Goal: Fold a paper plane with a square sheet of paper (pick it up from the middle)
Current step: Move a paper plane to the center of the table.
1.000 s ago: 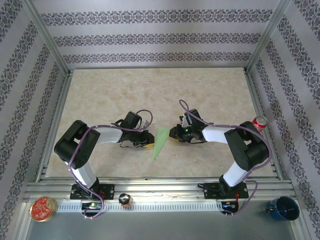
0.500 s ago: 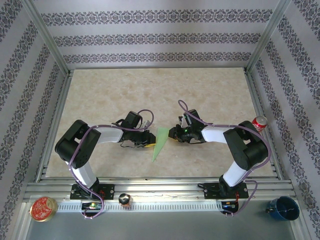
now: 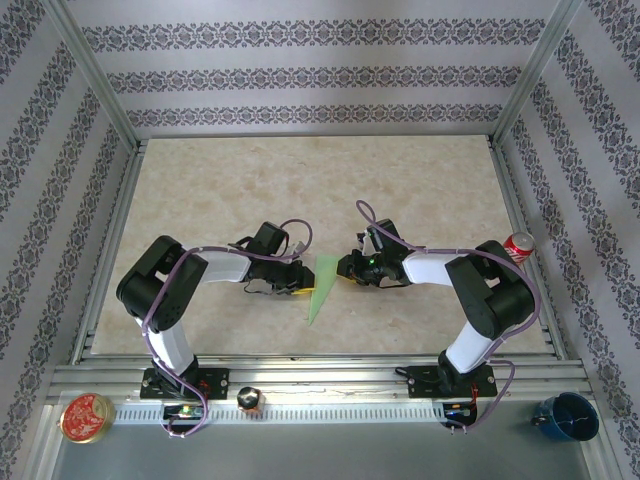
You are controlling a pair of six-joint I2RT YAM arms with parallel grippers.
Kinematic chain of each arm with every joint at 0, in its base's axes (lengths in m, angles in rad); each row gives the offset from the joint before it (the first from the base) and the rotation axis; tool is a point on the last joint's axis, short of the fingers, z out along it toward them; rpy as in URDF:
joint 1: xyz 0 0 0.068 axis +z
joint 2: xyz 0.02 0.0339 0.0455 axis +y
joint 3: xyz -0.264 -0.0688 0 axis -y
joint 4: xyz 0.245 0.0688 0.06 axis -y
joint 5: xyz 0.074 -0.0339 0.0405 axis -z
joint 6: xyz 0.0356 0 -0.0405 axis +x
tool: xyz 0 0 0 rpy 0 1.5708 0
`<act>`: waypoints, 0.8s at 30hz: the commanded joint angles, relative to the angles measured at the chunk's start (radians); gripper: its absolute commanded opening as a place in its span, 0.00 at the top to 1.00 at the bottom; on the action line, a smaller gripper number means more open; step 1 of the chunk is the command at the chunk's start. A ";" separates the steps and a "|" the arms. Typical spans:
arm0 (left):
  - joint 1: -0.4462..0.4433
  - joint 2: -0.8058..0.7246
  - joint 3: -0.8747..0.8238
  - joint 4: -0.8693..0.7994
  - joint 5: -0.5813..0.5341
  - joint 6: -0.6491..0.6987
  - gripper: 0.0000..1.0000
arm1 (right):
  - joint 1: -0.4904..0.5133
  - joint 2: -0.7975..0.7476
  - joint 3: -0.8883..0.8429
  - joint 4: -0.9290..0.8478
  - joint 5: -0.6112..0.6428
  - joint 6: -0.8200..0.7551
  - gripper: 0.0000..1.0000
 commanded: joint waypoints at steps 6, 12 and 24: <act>-0.023 0.037 0.042 -0.090 -0.026 0.060 0.75 | 0.012 0.024 -0.003 0.019 -0.018 0.012 0.73; -0.030 0.053 0.048 -0.086 -0.027 0.057 0.75 | 0.014 0.032 -0.002 0.030 -0.022 0.016 0.73; -0.032 -0.021 0.041 0.008 -0.015 0.008 0.93 | 0.014 0.018 0.009 0.018 -0.027 0.017 0.73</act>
